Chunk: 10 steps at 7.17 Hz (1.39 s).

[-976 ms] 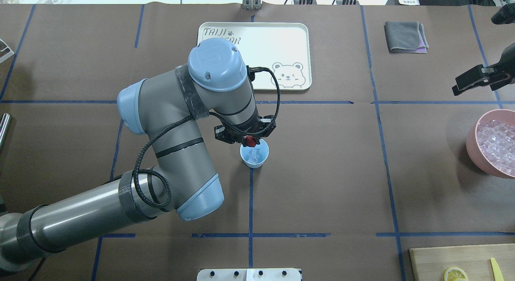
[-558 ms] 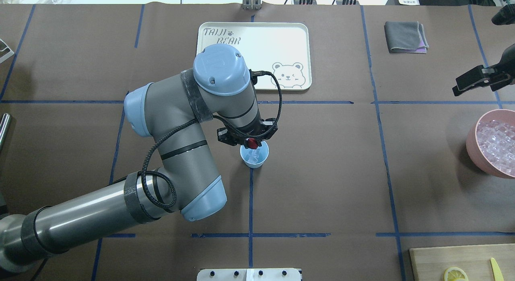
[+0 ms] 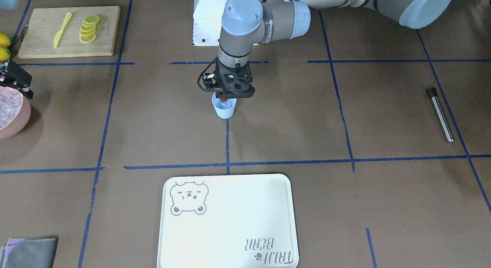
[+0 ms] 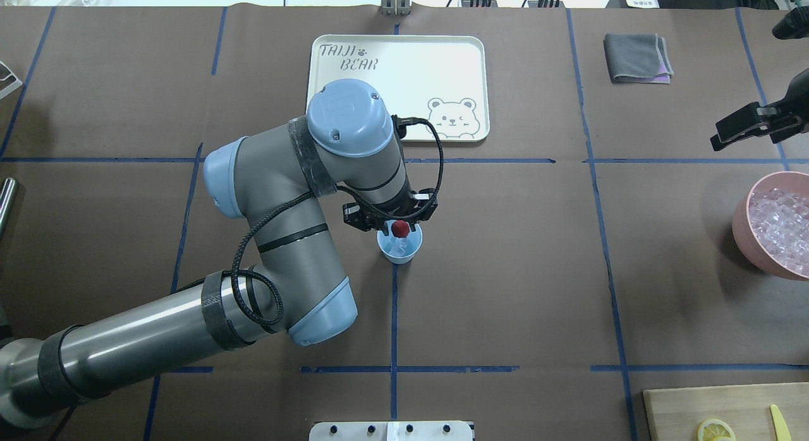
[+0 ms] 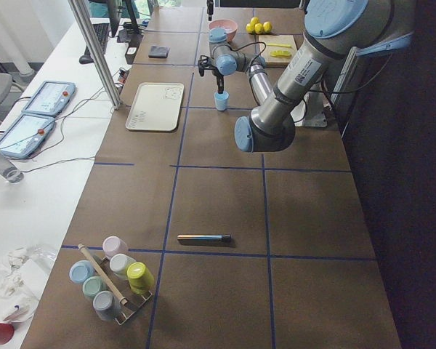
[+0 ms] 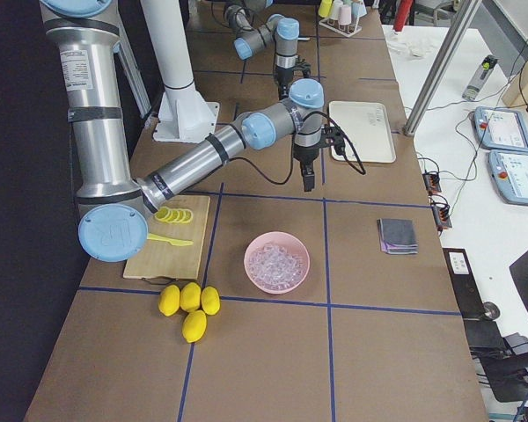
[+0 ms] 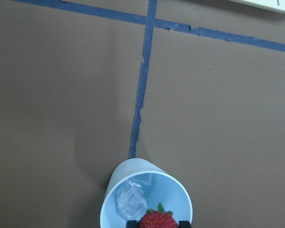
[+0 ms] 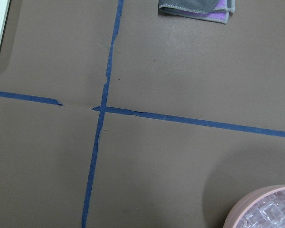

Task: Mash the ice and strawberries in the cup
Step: 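Open the left gripper to drop the strawberry into the cup, then withdraw the left gripper away from the cup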

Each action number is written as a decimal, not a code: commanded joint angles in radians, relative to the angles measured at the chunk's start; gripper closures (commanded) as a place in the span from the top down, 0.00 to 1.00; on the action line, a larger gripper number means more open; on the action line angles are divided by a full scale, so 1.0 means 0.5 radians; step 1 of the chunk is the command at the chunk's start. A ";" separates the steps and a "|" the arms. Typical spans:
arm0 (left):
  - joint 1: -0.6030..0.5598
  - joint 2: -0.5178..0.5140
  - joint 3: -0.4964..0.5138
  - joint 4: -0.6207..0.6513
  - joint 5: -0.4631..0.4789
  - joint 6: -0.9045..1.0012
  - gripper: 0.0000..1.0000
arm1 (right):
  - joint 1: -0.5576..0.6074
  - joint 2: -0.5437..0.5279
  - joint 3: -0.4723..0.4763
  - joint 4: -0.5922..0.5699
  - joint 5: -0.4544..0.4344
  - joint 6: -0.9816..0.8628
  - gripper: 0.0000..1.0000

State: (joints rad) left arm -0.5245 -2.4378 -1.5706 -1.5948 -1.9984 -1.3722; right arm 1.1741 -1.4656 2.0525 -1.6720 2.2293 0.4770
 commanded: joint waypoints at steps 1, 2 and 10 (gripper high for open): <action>0.000 0.004 -0.028 0.005 0.036 0.005 1.00 | 0.002 0.001 0.000 0.000 -0.001 -0.003 0.99; -0.012 0.025 -0.098 0.035 0.030 0.014 1.00 | 0.011 -0.002 0.000 0.000 0.002 -0.006 0.99; -1.057 0.948 -0.486 0.382 -0.443 1.803 1.00 | 0.848 -0.213 -0.683 -0.003 0.395 -1.404 0.99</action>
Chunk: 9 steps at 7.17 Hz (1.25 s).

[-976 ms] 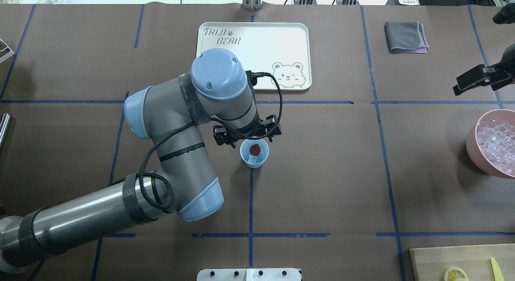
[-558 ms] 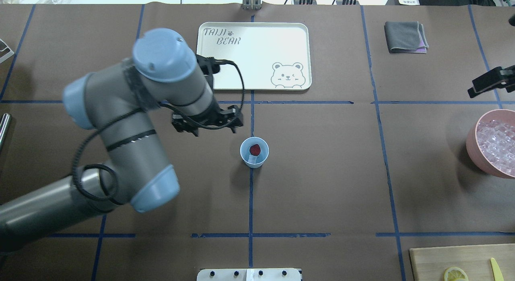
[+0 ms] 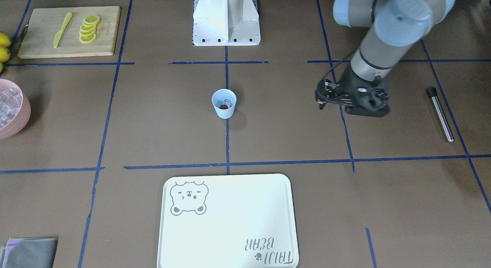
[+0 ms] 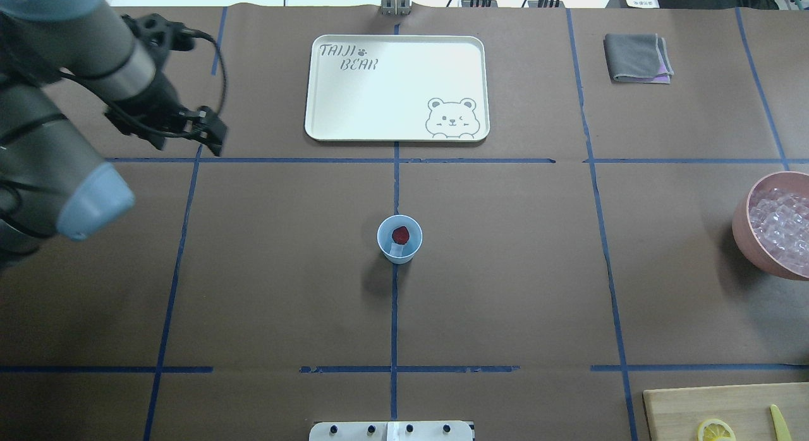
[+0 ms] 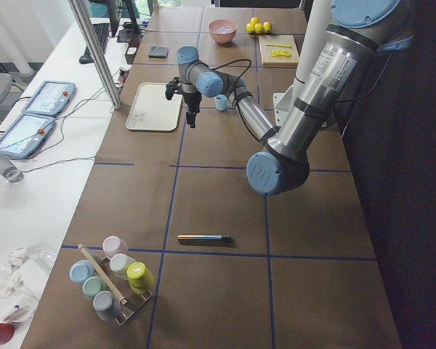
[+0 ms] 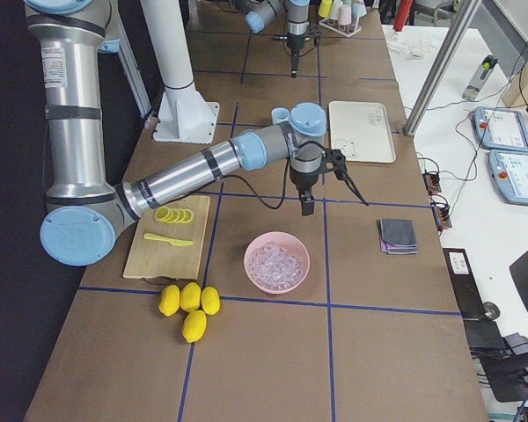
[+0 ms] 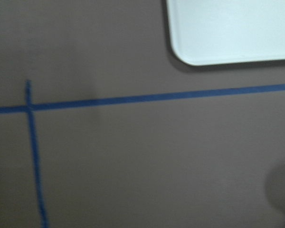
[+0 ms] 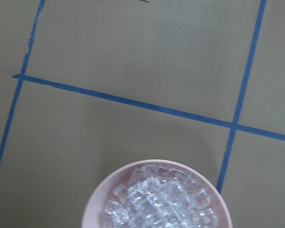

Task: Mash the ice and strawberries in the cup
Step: 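Withdraw the left gripper away from the cup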

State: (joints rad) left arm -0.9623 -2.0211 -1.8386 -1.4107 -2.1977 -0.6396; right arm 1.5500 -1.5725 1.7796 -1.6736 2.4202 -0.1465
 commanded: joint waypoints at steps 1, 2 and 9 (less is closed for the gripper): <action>-0.305 0.127 0.166 0.026 -0.044 0.577 1.00 | 0.115 -0.003 -0.154 0.000 0.013 -0.173 0.99; -0.433 0.216 0.252 0.024 -0.053 0.808 1.00 | 0.130 -0.006 -0.154 0.000 0.007 -0.140 0.99; -0.745 0.612 0.661 -0.475 -0.056 0.999 1.00 | 0.146 -0.012 -0.135 0.003 0.001 0.057 0.99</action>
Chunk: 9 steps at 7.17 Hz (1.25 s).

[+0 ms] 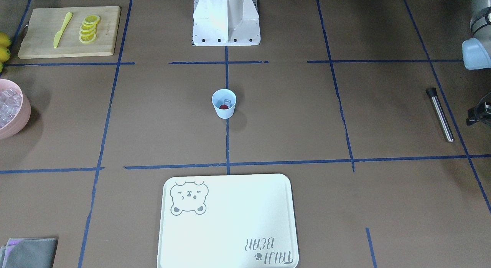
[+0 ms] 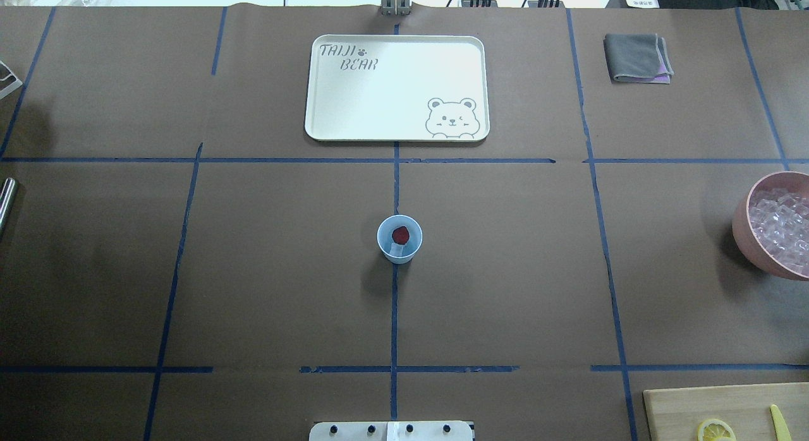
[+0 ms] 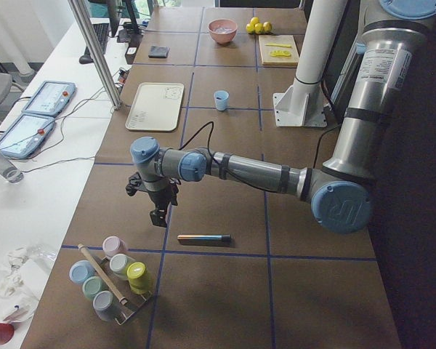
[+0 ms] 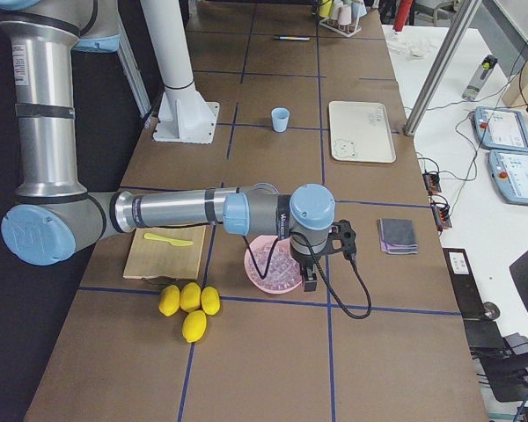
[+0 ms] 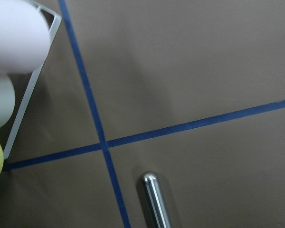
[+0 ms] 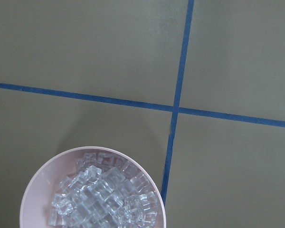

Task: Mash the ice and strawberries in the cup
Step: 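Move the left gripper over the steel muddler rod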

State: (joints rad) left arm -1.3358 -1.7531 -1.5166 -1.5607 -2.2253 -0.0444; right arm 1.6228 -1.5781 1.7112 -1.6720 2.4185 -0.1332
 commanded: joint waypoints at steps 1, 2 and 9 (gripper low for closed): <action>0.002 0.146 0.084 -0.432 0.002 -0.376 1.00 | 0.000 -0.001 0.002 0.000 0.004 0.030 0.99; 0.005 0.174 0.218 -0.753 0.002 -0.593 1.00 | 0.000 -0.004 0.002 0.000 0.004 0.030 0.99; 0.361 0.404 0.380 -1.575 0.011 -1.359 1.00 | 0.000 -0.010 0.005 0.000 0.004 0.030 0.99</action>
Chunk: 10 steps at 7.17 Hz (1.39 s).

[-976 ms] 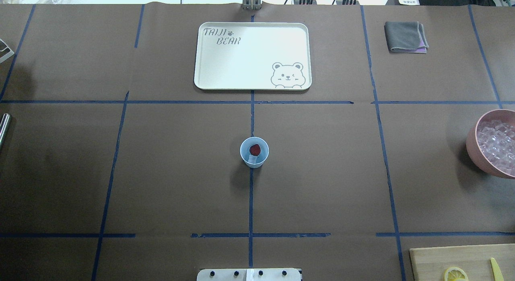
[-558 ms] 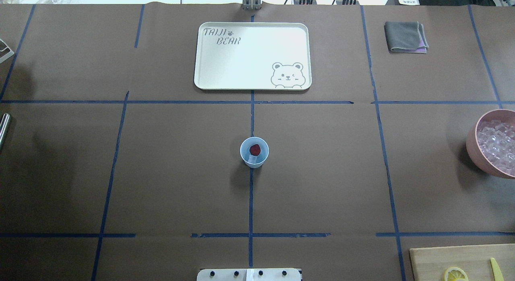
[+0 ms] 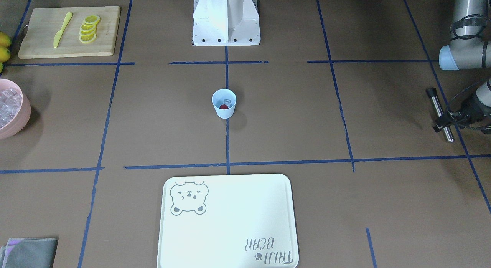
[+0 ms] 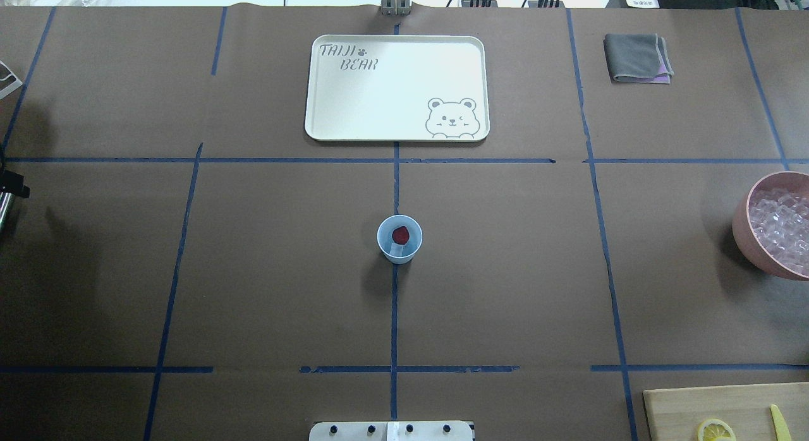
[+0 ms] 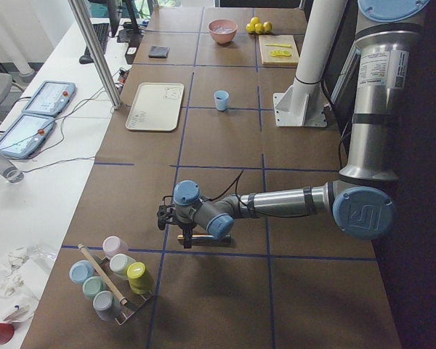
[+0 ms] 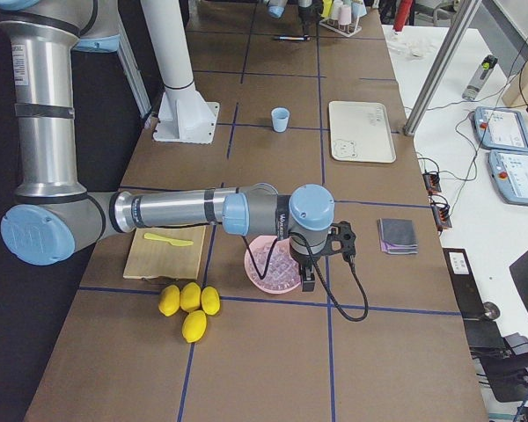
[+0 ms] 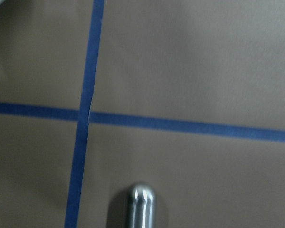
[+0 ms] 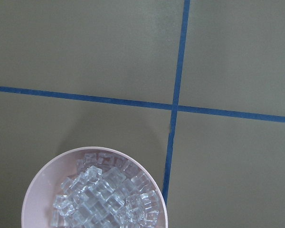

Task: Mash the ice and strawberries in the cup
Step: 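Move the left gripper over the steel muddler rod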

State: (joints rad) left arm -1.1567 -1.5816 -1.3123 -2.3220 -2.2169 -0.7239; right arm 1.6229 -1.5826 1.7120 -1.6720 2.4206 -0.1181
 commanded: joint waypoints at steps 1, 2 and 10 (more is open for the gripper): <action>0.006 0.101 -0.066 -0.053 -0.005 0.000 1.00 | 0.000 -0.001 0.003 0.000 0.000 0.000 0.99; 0.009 0.101 -0.069 -0.050 0.001 0.000 1.00 | 0.000 -0.001 0.003 0.000 0.000 0.000 0.99; 0.031 0.016 0.004 -0.032 0.022 0.131 0.88 | 0.000 0.002 -0.006 0.000 -0.006 0.000 0.99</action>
State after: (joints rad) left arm -1.1414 -1.5659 -1.3191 -2.3413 -2.2061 -0.6839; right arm 1.6229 -1.5817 1.7092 -1.6720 2.4181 -0.1181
